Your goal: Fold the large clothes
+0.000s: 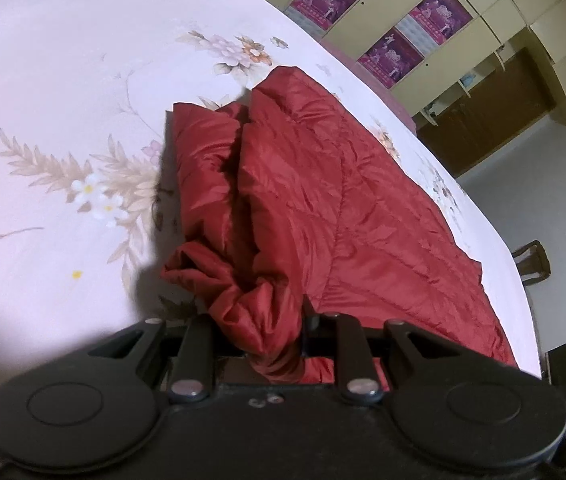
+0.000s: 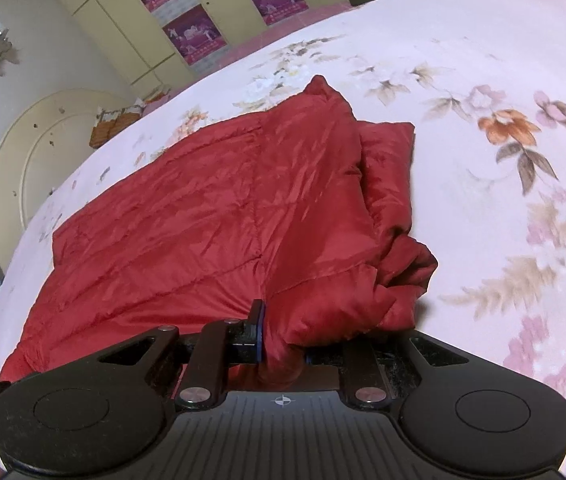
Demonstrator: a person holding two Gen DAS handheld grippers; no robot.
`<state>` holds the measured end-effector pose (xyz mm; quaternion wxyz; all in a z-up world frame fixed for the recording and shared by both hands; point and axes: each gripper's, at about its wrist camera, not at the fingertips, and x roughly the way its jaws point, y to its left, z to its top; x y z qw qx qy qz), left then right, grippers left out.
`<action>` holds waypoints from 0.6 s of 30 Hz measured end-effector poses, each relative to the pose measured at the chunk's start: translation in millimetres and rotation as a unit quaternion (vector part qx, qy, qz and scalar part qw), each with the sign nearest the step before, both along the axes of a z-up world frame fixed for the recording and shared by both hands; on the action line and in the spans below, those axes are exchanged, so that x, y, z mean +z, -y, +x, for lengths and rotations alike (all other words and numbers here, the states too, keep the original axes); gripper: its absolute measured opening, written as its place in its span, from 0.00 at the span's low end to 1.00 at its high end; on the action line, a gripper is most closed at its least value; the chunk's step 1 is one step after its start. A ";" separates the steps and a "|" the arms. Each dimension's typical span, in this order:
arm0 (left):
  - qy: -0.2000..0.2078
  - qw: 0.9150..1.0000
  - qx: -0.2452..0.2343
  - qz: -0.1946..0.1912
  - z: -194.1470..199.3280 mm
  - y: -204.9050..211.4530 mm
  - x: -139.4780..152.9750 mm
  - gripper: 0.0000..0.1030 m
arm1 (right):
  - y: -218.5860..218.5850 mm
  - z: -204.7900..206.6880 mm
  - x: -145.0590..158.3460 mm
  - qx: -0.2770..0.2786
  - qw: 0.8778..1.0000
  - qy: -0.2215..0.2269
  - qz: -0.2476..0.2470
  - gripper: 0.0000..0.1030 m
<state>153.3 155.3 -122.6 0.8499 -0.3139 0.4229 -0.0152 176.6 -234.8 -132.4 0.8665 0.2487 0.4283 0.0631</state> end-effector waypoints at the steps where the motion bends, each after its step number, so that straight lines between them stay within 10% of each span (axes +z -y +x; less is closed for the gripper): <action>1: 0.000 1.000 0.000 0.008 1.2 2.0 -0.8 0.26 | 0.1 -1.2 -0.1 -0.003 1.000 0.001 0.001 0.18; 6: -0.010 0.996 0.012 0.083 -1.6 8.7 0.2 0.75 | 3.6 -6.2 12.7 -0.039 0.998 0.011 -0.045 0.54; 11: 0.007 0.991 0.033 0.131 -10.2 1.0 13.2 0.81 | 14.4 -23.5 33.0 -0.068 0.990 0.041 -0.116 0.58; 18: -0.037 0.997 0.048 0.039 -18.7 -14.3 4.8 0.81 | -1.7 -15.4 67.6 -0.037 0.982 0.108 -0.150 0.58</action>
